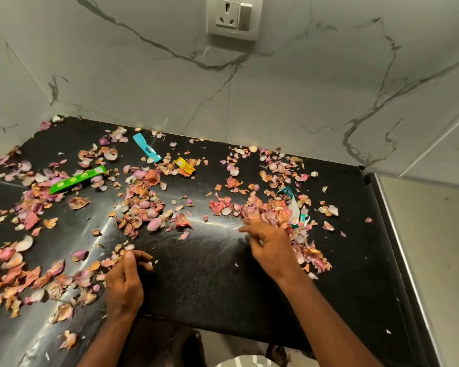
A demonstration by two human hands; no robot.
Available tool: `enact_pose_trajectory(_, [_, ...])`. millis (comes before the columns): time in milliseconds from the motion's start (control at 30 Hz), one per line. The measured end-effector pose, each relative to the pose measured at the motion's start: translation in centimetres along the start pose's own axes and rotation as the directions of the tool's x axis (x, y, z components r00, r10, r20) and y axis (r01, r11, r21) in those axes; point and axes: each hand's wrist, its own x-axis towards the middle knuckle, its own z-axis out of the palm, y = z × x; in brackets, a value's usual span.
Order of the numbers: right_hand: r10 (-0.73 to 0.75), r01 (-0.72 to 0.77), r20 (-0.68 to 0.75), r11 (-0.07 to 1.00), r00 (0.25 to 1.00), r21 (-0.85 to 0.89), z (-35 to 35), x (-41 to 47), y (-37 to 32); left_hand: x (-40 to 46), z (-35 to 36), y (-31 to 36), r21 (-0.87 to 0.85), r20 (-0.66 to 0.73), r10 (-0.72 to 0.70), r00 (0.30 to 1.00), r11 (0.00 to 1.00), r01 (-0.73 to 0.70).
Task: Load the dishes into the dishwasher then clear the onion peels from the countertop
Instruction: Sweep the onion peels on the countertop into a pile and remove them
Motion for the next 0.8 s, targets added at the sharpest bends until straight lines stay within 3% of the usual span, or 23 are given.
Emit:
enact_pose_trajectory(67, [-0.145, 0.16, 0.245, 0.986, 0.959, -0.041, 2.2, -1.7, -0.1, 0.1, 0.4, 0.6, 0.07, 0.014, -0.003, 1.0, 0.998, 0.002])
enact_pose_trajectory(133, [-0.266, 0.351, 0.496, 0.933, 0.827, -0.085, 4.7, -3.9, 0.2, 0.4, 0.9, 1.6, 0.191, 0.02, -0.043, 0.999, 0.981, 0.038])
enact_pose_trajectory(167, [-0.286, 0.441, 0.576, 0.886, 0.765, -0.145, 5.7, -4.9, 0.6, 0.6, 1.3, 2.3, 0.22, 0.028, -0.08, 0.996, 0.973, 0.072])
enact_pose_trajectory(233, [-0.284, 0.529, 0.602, 0.802, 0.746, -0.277, 6.4, -5.8, 1.6, 0.9, 2.6, 4.0, 0.178, 0.091, -0.107, 0.99, 0.98, 0.09])
enact_pose_trajectory(333, [-0.189, 0.419, 0.509, 0.821, 0.84, -0.388, 4.4, -4.2, 3.4, 0.7, 5.9, 6.9, 0.119, 0.223, -0.013, 0.975, 0.993, -0.014])
enact_pose_trajectory(467, [-0.012, 0.215, 0.374, 0.834, 0.927, -0.508, 0.5, -1.5, 5.7, 0.9, 11.7, 8.7, 0.139, 0.434, 0.067, 0.899, 0.98, -0.14])
enact_pose_trajectory(567, [-0.087, 0.165, 0.26, 0.941, 0.962, -0.296, -2.0, -1.0, 4.9, 1.9, 15.3, 9.0, 0.148, 0.44, 0.154, 0.885, 0.959, -0.241])
enact_pose_trajectory(667, [-0.122, 0.123, 0.018, 0.99, 0.992, -0.072, -3.8, -1.8, 5.2, 4.2, 17.9, 8.1, 0.221, 0.408, 0.225, 0.885, 0.916, -0.335])
enact_pose_trajectory(733, [0.001, 0.009, -0.184, 0.999, 0.983, 0.05, -4.9, -2.4, 6.5, 6.0, 19.0, 7.2, 0.358, 0.381, 0.176, 0.908, 0.877, -0.321])
enact_pose_trajectory(800, [0.159, -0.141, -0.298, 0.987, 0.941, 0.082, -6.2, -2.6, 8.4, 7.0, 19.6, 6.5, 0.451, 0.36, 0.106, 0.927, 0.85, -0.272])
